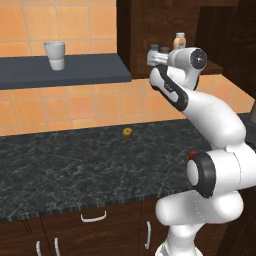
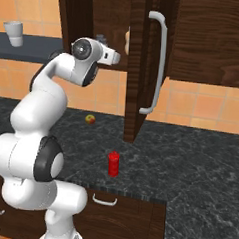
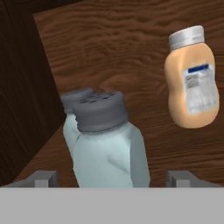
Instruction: Put the shaker and condiment bottle from the counter next to their counterparts in the cabinet.
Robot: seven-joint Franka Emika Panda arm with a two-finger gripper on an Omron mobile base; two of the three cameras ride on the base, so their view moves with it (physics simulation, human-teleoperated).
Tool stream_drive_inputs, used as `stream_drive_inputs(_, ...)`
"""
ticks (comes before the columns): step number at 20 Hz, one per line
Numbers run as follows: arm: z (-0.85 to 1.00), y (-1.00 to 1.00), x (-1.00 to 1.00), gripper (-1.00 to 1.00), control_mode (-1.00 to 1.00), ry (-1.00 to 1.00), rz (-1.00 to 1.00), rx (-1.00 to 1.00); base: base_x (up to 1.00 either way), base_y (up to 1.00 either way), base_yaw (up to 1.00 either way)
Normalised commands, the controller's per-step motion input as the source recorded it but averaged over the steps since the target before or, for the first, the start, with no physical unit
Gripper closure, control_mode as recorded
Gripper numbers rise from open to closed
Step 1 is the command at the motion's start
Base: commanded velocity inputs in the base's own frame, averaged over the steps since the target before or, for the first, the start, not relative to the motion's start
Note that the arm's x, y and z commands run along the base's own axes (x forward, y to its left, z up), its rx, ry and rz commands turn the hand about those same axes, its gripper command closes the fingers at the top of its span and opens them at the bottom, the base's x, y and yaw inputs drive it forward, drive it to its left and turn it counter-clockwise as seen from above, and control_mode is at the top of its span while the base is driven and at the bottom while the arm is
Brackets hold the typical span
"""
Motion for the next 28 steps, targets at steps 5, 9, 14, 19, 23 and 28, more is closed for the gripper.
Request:
stream_drive_inputs(5, 0.24, 0.00, -0.76, -1.00, -1.00, -0.02, -0.04, 0.03, 0.00, 0.00, 0.00)
stream_drive_inputs(9, 0.08, 0.23, -0.74, -1.00, -1.00, 0.00, -0.06, 0.00, 0.00, 0.00, 0.00)
stream_drive_inputs(14, 0.00, 0.46, -0.88, -1.00, -1.00, -0.02, -0.18, 0.00, 0.00, 0.00, 0.00)
stream_drive_inputs(19, 0.00, 0.06, -1.00, -1.00, -1.00, -0.08, -0.28, 0.01, 0.00, 0.00, 0.00)
stream_drive_inputs(23, -0.36, 0.00, -1.00, -1.00, -1.00, -0.04, -0.36, 0.00, 0.00, 0.00, 0.00)
stream_drive_inputs(28, -0.82, -0.12, -0.76, -1.00, -1.00, 0.02, -0.34, 0.00, 0.00, 0.00, 0.00)
